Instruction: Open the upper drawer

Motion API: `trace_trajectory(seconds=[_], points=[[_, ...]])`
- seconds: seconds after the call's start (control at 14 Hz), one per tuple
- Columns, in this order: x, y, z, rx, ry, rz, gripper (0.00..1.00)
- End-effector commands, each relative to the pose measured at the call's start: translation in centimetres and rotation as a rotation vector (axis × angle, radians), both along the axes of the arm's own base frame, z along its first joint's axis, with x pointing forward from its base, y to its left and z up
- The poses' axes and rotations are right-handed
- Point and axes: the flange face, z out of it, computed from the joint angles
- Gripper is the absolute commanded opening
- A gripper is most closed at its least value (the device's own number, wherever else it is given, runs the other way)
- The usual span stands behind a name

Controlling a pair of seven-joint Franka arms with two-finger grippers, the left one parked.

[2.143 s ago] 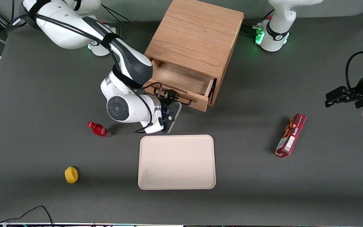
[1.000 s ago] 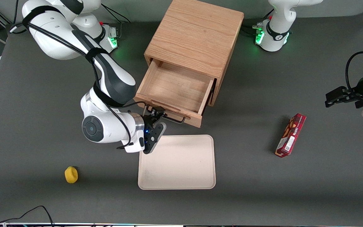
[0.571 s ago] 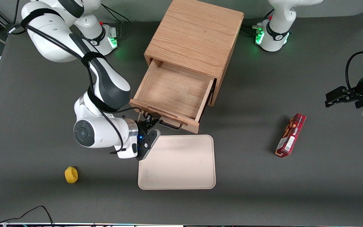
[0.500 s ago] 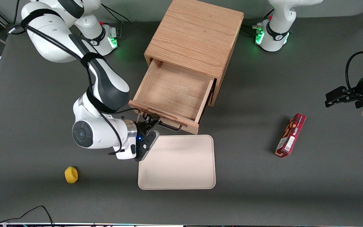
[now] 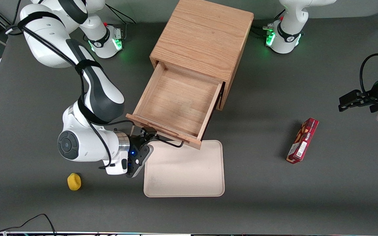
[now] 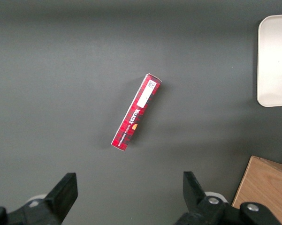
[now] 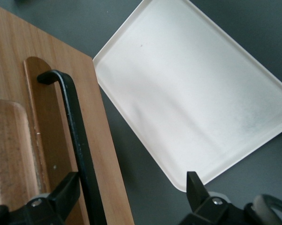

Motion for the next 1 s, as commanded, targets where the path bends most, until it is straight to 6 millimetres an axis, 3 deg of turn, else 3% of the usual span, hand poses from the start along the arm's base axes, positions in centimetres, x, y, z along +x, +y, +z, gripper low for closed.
trace_trajectory(seconds=[0.0, 0.07, 0.21, 0.36, 0.57, 0.79, 0.86, 0.93], points=[[0.9, -0.4, 1.9, -0.003, -0.057, 0.008, 1.00], [0.7, -0.4, 3.8, -0.001, -0.079, 0.008, 1.00], [-0.6, -0.4, 10.3, 0.013, -0.157, 0.009, 1.00], [-3.0, -1.2, 15.4, -0.017, -0.167, 0.004, 1.00], [-5.9, -2.1, 18.8, -0.073, -0.127, -0.134, 1.00], [-10.6, -3.4, 22.9, -0.240, -0.062, -0.387, 1.00], [-11.9, -4.4, 25.1, -0.281, -0.072, -0.472, 1.00], [-12.7, -7.1, 26.8, -0.318, -0.049, -0.537, 1.00]])
